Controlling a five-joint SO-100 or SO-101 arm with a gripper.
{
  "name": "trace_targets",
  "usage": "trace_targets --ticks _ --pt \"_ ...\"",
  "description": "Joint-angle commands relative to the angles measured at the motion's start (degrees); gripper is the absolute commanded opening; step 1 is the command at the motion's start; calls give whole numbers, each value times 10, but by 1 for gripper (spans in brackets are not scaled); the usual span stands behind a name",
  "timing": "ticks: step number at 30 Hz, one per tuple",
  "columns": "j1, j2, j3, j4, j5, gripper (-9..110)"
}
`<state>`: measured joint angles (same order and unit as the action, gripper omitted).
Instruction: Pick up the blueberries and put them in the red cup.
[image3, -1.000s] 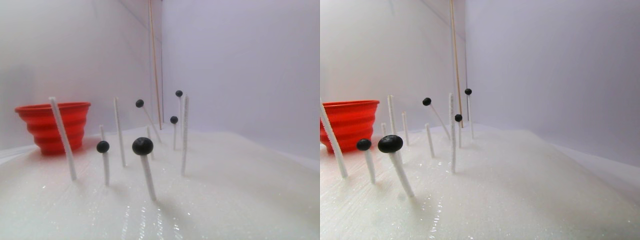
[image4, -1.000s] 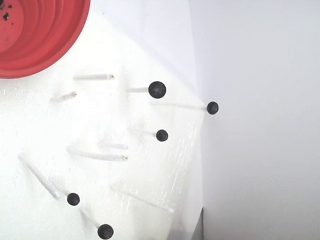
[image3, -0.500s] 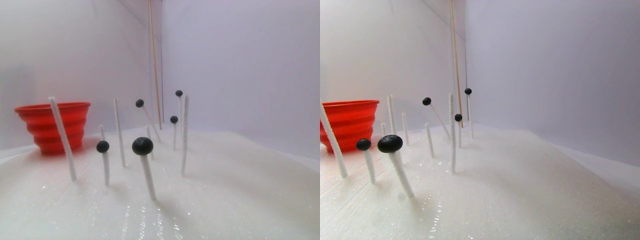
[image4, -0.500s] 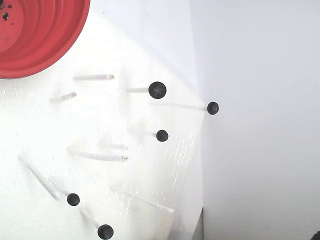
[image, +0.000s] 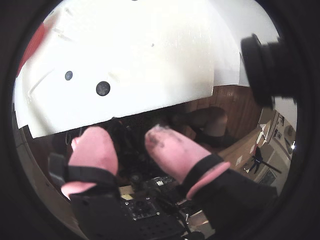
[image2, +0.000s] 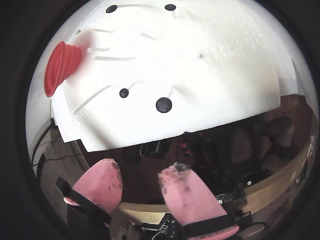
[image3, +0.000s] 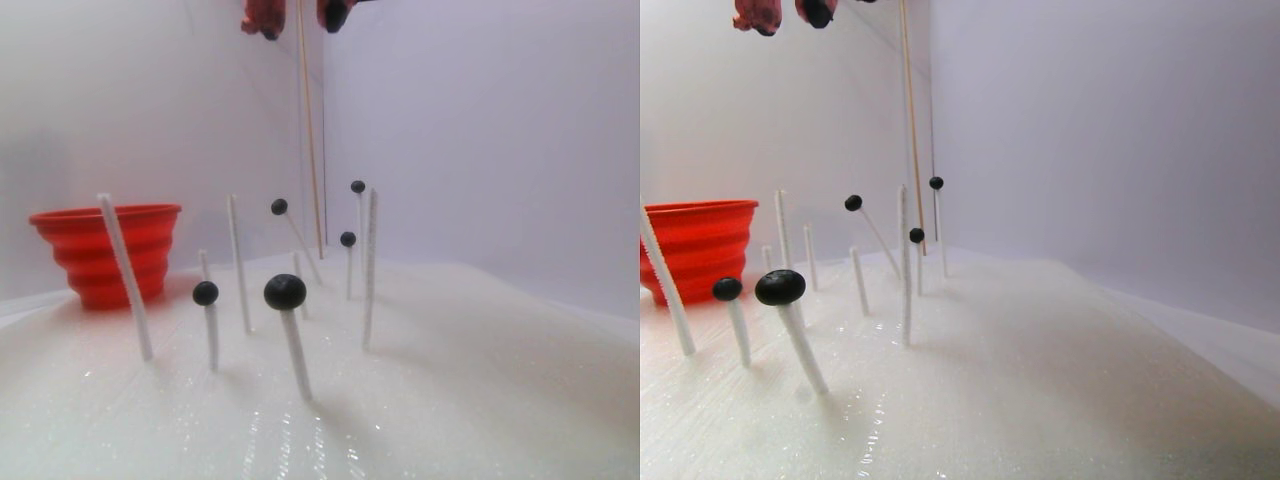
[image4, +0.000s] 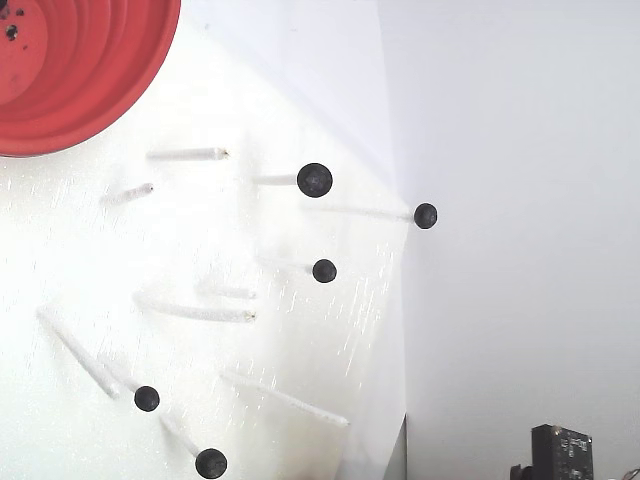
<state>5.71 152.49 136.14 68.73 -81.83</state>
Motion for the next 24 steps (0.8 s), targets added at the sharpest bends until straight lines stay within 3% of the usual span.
trace_targets --ticks 1,24 --pt "-2 -11 0 -29 -13 15" --pt "3 -76 110 -159 -87 17"
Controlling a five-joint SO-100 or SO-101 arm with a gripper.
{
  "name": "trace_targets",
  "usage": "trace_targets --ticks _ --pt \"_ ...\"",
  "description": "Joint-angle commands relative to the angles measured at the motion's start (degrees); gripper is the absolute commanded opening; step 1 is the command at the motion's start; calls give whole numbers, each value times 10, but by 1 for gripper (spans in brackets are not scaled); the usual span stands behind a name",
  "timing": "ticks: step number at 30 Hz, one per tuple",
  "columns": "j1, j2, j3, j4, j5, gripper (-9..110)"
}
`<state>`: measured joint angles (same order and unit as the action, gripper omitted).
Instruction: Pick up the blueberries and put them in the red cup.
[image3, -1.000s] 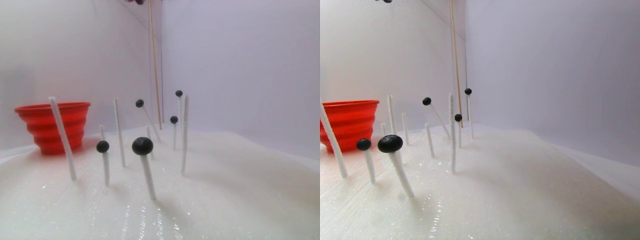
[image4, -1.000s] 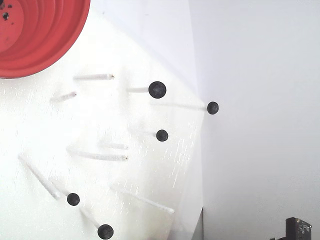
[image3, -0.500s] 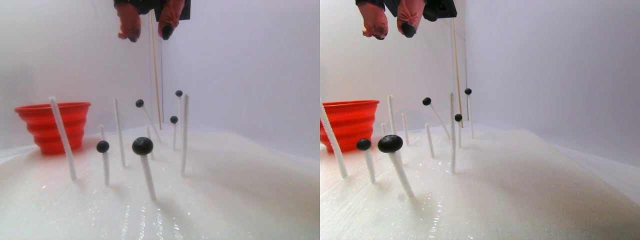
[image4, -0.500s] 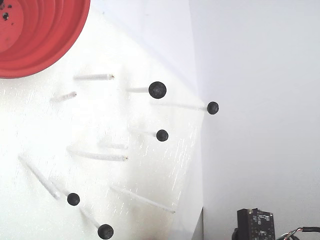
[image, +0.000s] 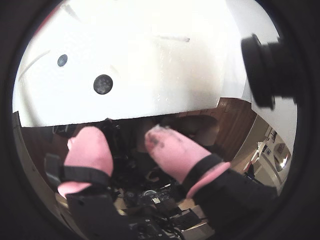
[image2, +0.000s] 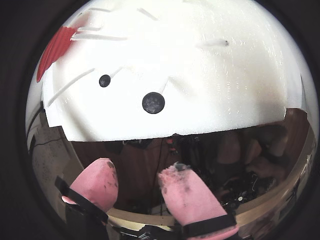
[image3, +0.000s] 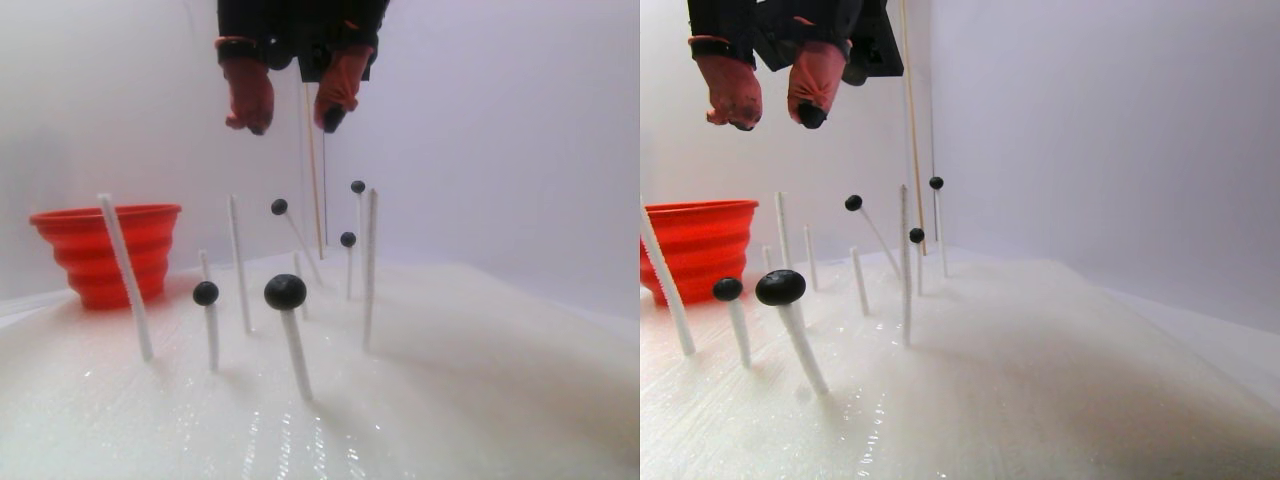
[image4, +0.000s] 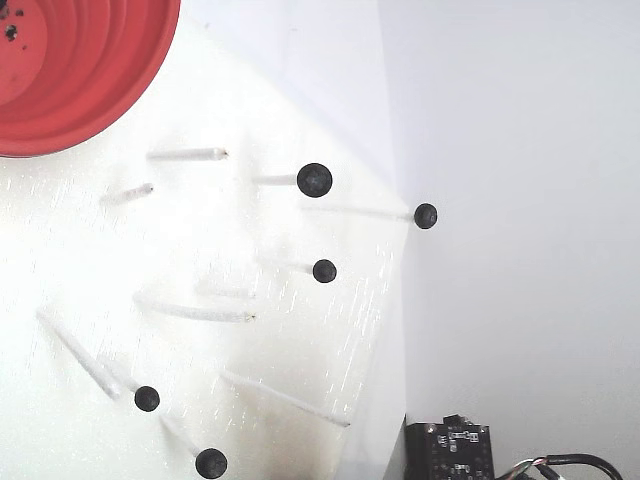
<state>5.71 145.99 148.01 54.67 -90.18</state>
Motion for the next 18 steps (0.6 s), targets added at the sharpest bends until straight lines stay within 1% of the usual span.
trace_targets --ticks 1,18 --pt "3 -20 -9 -24 -4 17" --pt "-9 -134 5 -127 -20 18"
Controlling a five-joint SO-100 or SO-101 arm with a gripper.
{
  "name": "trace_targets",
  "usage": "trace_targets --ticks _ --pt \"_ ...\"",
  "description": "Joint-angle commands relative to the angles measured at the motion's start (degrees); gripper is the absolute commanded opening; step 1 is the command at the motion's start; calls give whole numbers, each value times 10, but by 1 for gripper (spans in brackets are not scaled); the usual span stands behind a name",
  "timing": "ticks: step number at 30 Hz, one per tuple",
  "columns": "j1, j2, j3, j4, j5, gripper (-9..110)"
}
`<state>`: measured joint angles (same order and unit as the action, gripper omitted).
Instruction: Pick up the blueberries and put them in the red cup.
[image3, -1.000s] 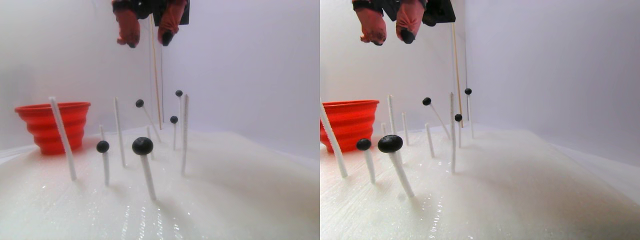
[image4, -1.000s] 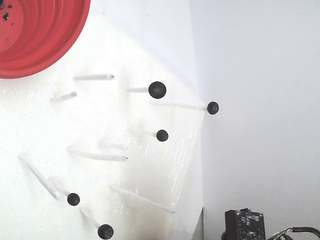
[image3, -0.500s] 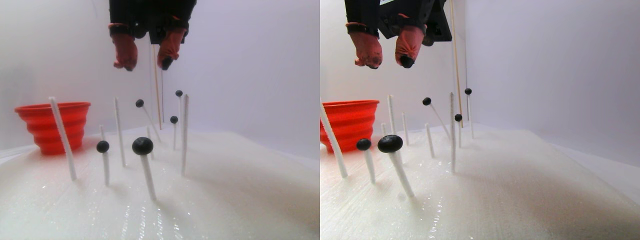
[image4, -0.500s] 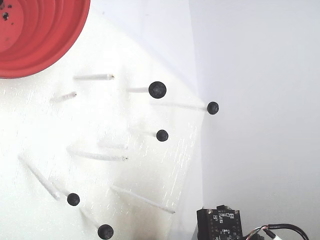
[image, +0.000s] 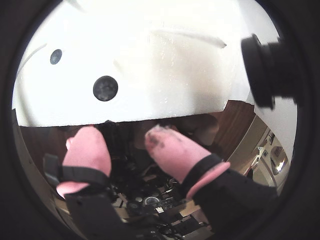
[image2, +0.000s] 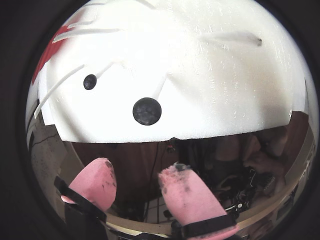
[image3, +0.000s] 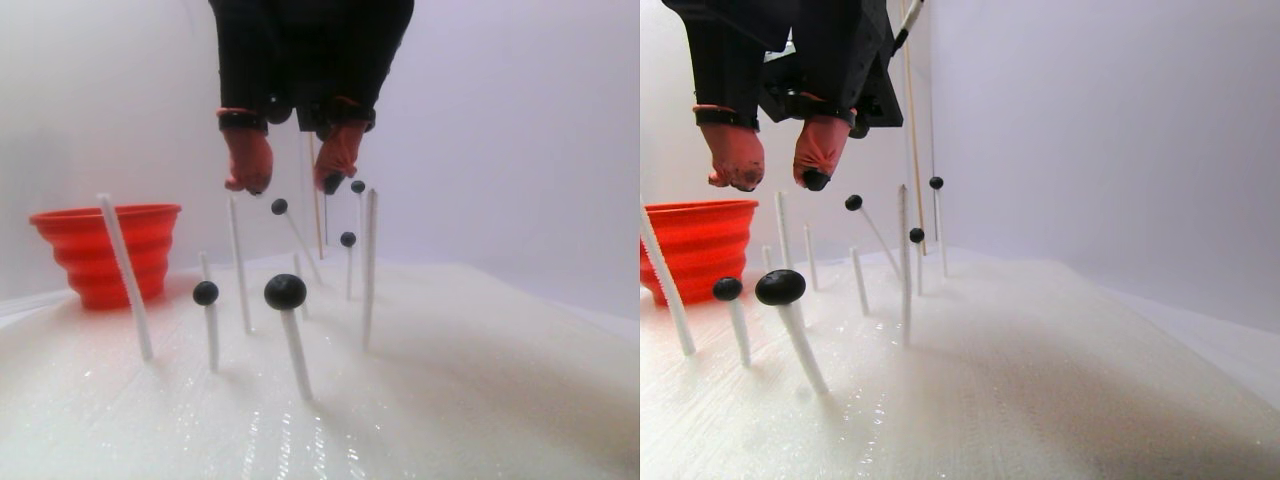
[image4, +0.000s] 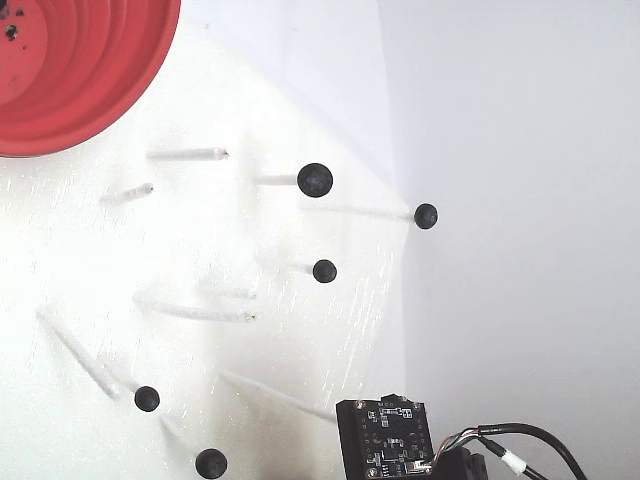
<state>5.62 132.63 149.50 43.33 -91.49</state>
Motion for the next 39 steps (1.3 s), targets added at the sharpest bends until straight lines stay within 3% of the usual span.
trace_targets --ticks 1,39 --pt "-9 -5 -7 -19 -9 18" --pt "-11 -189 11 -204 -69 22"
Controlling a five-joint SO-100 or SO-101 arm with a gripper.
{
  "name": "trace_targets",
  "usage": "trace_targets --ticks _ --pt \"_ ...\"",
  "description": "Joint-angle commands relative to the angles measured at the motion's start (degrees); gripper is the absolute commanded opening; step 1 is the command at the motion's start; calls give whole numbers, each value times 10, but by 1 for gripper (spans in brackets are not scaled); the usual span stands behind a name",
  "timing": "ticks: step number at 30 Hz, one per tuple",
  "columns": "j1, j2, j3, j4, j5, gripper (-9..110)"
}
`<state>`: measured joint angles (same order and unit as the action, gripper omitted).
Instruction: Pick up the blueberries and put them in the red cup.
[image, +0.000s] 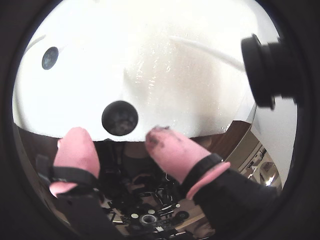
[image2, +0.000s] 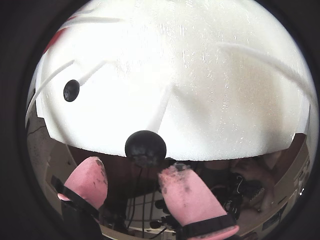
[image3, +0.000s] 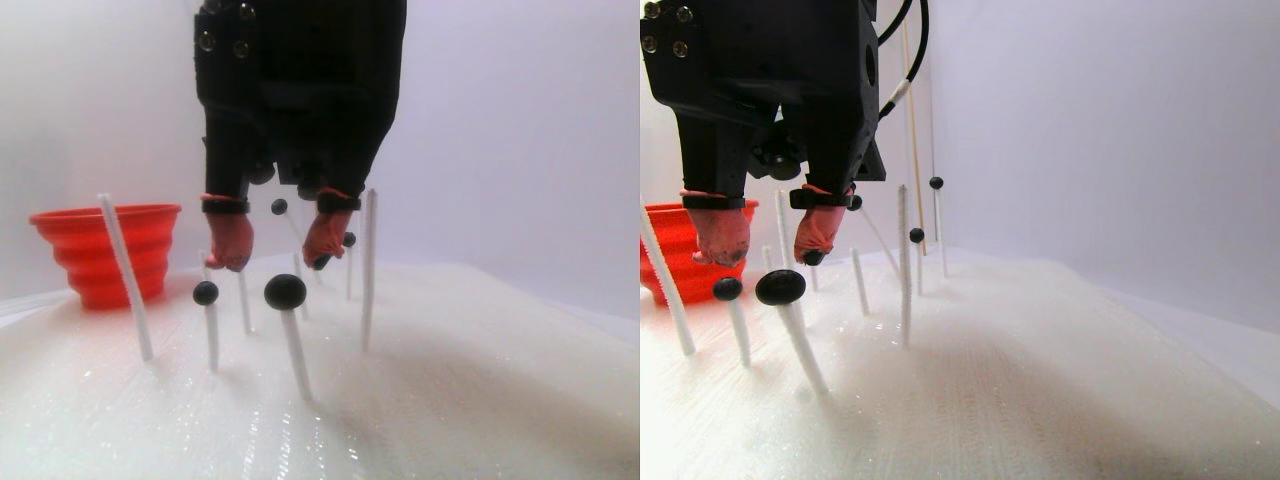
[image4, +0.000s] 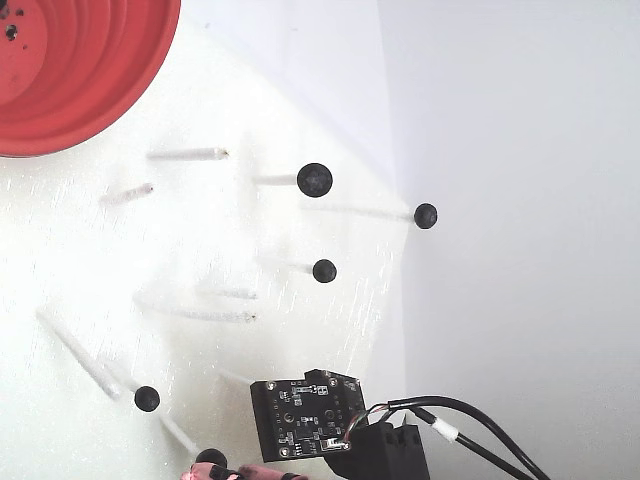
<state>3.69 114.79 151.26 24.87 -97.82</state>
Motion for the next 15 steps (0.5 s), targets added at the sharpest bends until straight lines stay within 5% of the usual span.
trace_targets --ticks 1,15 --pt "9 -18 -7 -23 -7 22" --pt "10 -60 -15 -59 -11 23"
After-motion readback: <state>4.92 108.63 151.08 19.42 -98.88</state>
